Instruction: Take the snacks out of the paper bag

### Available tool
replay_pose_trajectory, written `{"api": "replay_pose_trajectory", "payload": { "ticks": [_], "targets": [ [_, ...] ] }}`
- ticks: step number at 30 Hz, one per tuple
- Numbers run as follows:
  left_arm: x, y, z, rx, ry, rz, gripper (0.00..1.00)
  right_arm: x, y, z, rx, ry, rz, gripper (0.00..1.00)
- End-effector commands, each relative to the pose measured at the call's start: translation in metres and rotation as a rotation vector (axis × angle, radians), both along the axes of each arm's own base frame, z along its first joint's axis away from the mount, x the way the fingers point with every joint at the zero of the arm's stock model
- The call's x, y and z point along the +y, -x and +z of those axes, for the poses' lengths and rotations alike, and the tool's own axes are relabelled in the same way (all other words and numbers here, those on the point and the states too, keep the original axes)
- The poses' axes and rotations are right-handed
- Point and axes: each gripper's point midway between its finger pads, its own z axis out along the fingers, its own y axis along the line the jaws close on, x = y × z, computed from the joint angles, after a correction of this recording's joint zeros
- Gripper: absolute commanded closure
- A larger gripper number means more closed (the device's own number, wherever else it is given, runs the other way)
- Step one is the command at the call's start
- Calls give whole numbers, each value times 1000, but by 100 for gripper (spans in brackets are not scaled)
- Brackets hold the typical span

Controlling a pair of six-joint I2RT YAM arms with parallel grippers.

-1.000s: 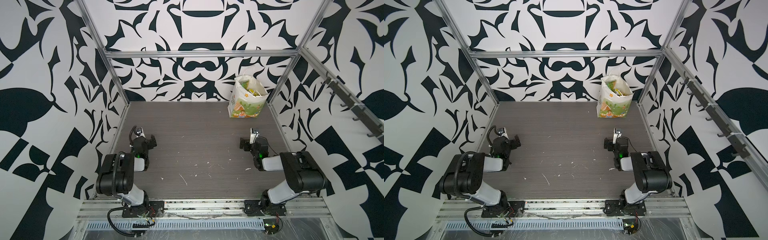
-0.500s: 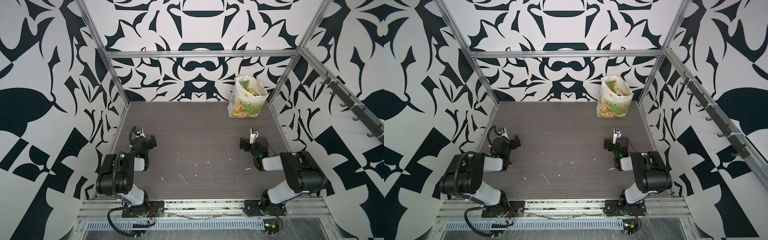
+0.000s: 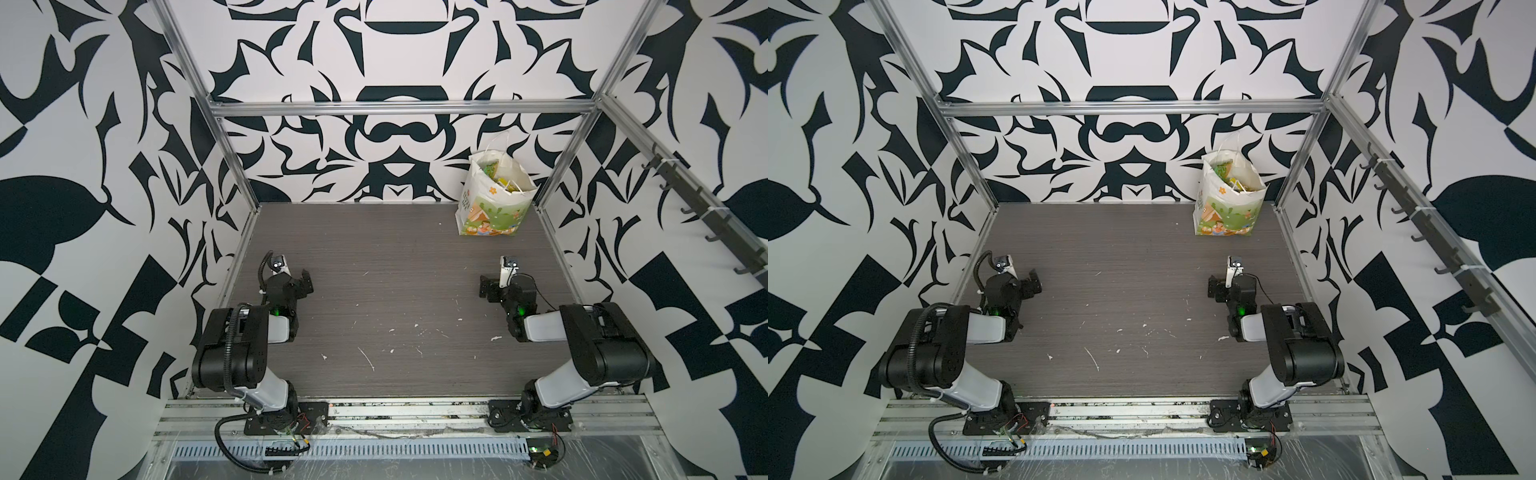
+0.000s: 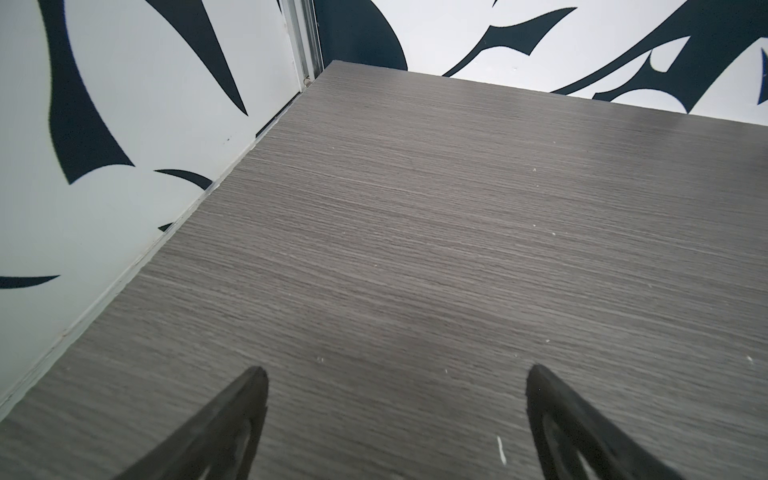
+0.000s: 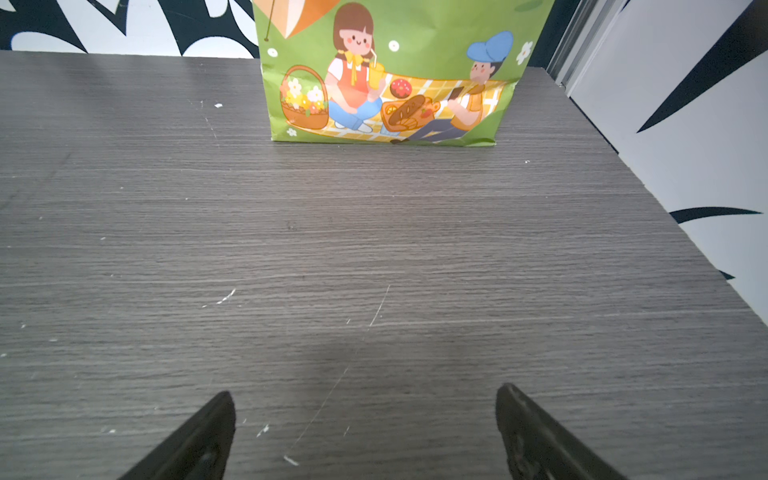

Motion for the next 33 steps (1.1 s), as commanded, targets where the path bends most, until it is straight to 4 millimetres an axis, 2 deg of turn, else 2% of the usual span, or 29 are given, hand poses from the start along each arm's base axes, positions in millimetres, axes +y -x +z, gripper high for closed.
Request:
{"api": "replay_pose_trajectory", "payload": {
  "ticks": [1,3,4,6,7,9,10,11,12,13,15,16,17,18,19,21,23,26,29,33],
  "targets": [
    [-2,-8,13,-39,1,-16,1,1,-8,17,-57,4,7,0],
    [-2,-7,15,-46,1,-16,1,-7,-11,21,-63,3,-44,0],
    [0,-7,22,-77,-2,3,1,-11,-9,24,-69,4,-67,0],
    [-16,0,46,-65,-65,-26,1,-26,-1,55,-100,20,-165,0],
    [-25,1,62,-49,-89,-35,1,-33,5,70,-91,10,-211,0],
    [-45,2,109,-103,-21,-85,1,-48,14,108,-137,-64,-336,1],
    [-58,1,125,-134,15,-140,1,-51,16,121,-171,-83,-354,10],
    [-74,-1,144,-168,49,-198,1,-53,15,132,-198,-98,-361,35],
    [-89,-6,160,-185,62,-235,1,-57,14,140,-200,-109,-386,55],
    [-103,-10,170,-189,60,-257,1,-64,13,144,-176,-122,-428,64],
    [-137,-27,185,-166,38,-313,1,-77,6,146,-127,-163,-480,64],
    [-153,-38,181,-131,35,-340,3,-81,0,145,-110,-188,-480,67],
    [-172,-48,182,-104,42,-382,7,-85,-7,146,-96,-219,-470,79],
    [-193,-58,183,-79,51,-431,10,-91,-14,147,-86,-252,-467,85],
    [-211,-64,185,-66,55,-471,12,-96,-19,148,-79,-276,-472,86],
    [-253,-76,184,-31,54,-564,22,-109,-32,149,-52,-356,-473,86],
    [-286,-83,186,-24,46,-634,28,-121,-41,151,-37,-399,-478,91],
    [-329,-84,188,-28,72,-739,32,-139,-57,150,4,-389,-496,92],
    [-355,-79,187,-27,113,-804,33,-153,-80,144,48,-451,-442,94],
    [-361,-73,177,-3,144,-813,32,-169,-116,135,109,-422,-413,96]
  ]
}}
